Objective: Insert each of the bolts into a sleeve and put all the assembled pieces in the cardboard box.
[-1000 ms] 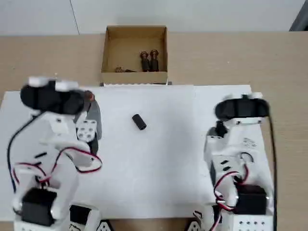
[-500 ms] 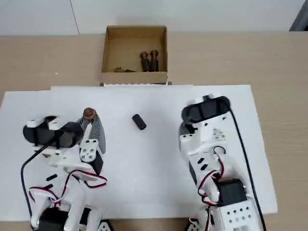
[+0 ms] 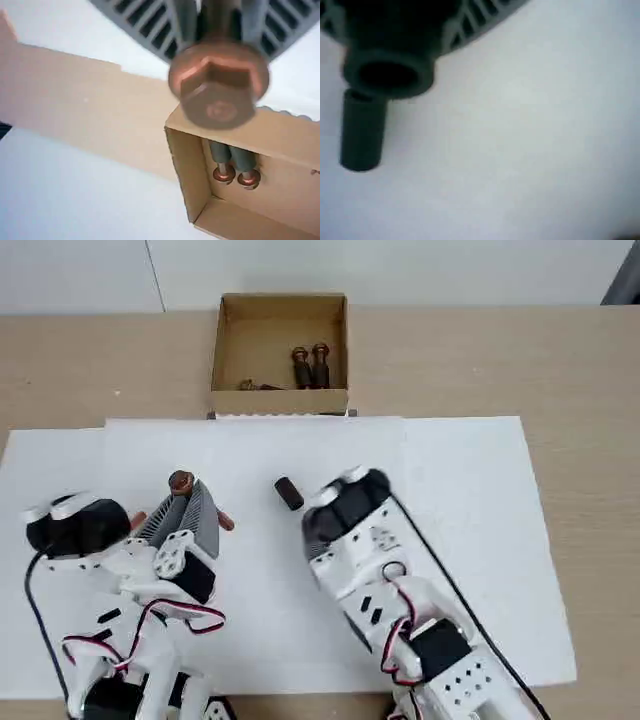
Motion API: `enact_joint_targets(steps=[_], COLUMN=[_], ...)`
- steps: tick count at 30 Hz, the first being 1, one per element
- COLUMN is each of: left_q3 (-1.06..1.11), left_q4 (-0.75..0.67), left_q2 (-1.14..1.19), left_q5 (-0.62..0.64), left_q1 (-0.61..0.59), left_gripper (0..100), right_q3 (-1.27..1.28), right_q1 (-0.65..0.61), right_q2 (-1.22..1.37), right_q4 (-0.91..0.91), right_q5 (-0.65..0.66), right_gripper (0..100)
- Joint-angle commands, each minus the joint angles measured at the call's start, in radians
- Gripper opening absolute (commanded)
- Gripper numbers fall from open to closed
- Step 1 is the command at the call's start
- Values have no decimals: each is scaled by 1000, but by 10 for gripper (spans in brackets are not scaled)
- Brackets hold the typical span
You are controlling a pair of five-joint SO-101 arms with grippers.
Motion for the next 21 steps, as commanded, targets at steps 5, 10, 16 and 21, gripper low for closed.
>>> enact_joint_targets(steps=[5,10,16,21], left_q3=[-4,13,50,61], left_q4=[-66,-101,-101,-100], left_q2=[-12,-12,-12,-12], left_q5=[75,75,72,58], left_q1=[8,77,152,153], left_gripper=[5,5,5,5], right_q3=[35,28,5,6], right_q1=[-128,-188,-205,-202], right_q2=[-8,-8,-10,-10], right_q4=[-105,-113,-156,-168], right_q5=[0,0,3,92], right_gripper=[3,3,3,3])
